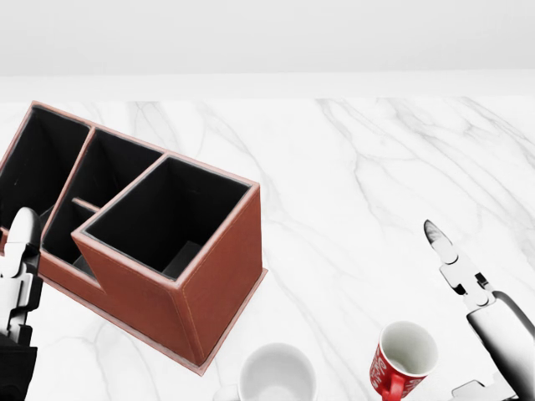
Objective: Pick up the red mug and place it to the right of the caddy.
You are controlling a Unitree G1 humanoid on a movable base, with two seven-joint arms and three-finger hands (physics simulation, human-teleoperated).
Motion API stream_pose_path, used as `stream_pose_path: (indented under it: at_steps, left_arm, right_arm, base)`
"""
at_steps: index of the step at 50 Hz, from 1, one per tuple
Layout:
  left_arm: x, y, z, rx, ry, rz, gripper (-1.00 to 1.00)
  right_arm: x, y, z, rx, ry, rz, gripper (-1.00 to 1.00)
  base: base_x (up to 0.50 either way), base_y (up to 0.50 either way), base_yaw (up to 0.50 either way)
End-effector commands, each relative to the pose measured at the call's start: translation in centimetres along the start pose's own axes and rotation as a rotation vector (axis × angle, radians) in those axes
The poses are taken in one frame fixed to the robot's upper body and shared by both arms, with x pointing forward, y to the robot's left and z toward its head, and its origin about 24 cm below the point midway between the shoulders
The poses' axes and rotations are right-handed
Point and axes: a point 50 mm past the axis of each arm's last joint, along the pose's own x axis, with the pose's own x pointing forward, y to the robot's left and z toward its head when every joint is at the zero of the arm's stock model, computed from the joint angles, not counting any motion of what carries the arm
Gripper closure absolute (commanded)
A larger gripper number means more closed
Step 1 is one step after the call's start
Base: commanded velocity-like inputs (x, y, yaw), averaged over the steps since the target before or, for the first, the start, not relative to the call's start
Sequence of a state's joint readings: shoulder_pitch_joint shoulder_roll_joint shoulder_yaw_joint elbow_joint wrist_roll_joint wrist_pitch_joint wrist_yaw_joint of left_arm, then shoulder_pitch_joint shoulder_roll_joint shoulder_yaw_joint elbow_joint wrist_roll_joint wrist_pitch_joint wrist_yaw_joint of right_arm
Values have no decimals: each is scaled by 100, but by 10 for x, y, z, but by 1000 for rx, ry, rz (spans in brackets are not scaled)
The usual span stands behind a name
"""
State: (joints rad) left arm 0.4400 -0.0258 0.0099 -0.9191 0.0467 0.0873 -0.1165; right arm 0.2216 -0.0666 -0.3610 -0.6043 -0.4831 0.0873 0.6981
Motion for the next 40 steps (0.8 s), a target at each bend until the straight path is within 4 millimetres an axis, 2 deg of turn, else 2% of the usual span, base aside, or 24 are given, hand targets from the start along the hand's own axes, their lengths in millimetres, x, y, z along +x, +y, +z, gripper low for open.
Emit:
stream_pose_path:
  at_steps: [1,5,18,22,28,40]
  left_arm:
    - [0,0,-1,-1,2,-1,-100]
    - [0,0,-1,-1,2,-1,-100]
    - [0,-1,-3,-1,12,-3,-100]
    - [0,-2,-2,-1,8,-5,-100]
    - [1,-2,-3,-2,11,-6,-100]
    - [1,-3,-5,-2,18,-8,-100]
  right_arm:
    - [1,-3,-6,-12,31,-4,-100]
    - [3,-6,-3,-32,23,-12,-100]
    - [8,-8,-17,0,60,4,-100]
    - [11,-6,-28,33,87,23,-100]
    - [10,-5,-32,33,105,32,-100]
    - [23,0,-49,74,148,57,-100]
  base:
    - [0,0,0]
    - [0,0,0]
    - [0,0,0]
    - [0,0,0]
    - [0,0,0]
    - [0,0,0]
